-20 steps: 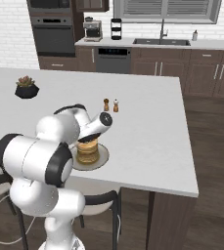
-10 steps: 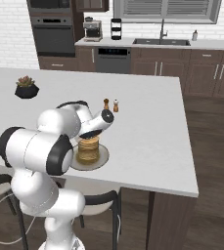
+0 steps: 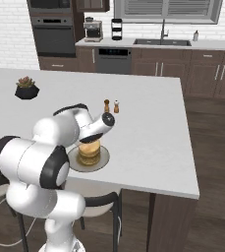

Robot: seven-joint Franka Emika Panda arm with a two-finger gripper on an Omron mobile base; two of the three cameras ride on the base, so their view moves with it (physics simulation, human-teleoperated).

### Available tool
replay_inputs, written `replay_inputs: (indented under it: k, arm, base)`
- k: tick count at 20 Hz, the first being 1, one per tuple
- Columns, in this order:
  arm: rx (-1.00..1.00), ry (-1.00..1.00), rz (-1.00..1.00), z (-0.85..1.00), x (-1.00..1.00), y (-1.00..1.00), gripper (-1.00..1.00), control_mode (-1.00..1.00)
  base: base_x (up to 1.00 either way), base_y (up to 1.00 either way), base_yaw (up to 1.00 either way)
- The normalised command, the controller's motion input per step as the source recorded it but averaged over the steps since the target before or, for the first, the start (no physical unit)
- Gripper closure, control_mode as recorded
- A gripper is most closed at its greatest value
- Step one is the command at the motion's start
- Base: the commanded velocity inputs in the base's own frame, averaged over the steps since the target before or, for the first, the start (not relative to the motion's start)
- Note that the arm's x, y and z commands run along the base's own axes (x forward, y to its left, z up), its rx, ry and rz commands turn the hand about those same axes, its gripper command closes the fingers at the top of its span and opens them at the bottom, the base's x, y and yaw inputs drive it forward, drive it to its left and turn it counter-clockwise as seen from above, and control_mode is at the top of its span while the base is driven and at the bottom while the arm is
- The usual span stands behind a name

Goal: Take the strawberry from the fridge and place it on top of the pancake, located on the dining counter.

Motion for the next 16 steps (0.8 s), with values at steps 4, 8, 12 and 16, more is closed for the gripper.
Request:
replay_inputs:
  k: [4,8,12,16]
  arm:
    - [0.0,-0.07,0.0,0.0,-0.01,0.0,1.0,-1.0]
    - [0.0,-0.11,0.0,0.02,-0.01,0.0,1.0,-1.0]
    - [0.0,-0.02,0.0,0.0,-0.3,0.0,1.0,-1.0]
    - [0.0,0.0,0.0,0.0,-0.14,0.0,1.0,-1.0]
  base:
    - [0.0,0.0,0.0]
    - [0.0,0.0,0.0]
    - [0.0,0.0,0.0]
    - [0.0,0.0,0.0]
